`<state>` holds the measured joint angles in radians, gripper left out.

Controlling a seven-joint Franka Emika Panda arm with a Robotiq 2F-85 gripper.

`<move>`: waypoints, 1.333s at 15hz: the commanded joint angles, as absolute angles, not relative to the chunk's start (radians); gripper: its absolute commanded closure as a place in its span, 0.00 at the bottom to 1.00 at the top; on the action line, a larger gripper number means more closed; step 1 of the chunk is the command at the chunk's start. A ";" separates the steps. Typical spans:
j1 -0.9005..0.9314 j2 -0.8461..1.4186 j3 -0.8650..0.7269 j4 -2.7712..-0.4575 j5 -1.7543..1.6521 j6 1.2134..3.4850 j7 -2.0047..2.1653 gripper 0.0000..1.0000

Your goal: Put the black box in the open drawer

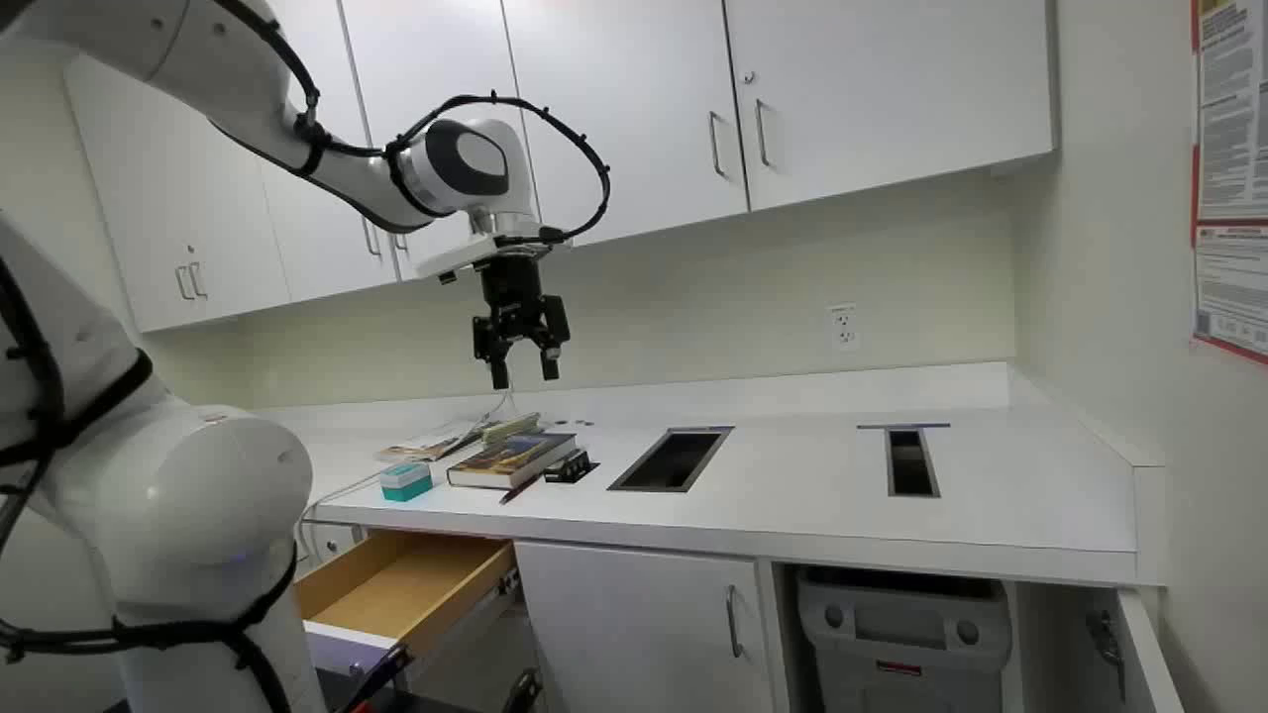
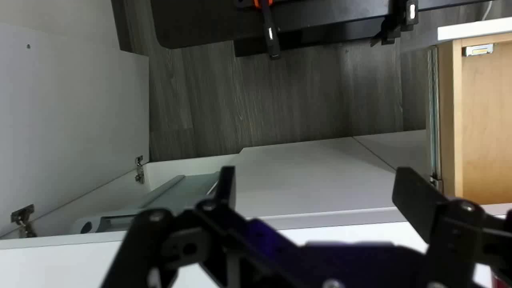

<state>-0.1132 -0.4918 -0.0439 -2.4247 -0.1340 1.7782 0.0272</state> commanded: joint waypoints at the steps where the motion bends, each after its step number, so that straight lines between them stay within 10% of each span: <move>1: -0.105 -0.491 -0.051 -2.423 -0.137 1.776 0.030 0.00; 20: 0.012 -0.190 0.138 -2.241 -0.037 2.426 0.386 0.00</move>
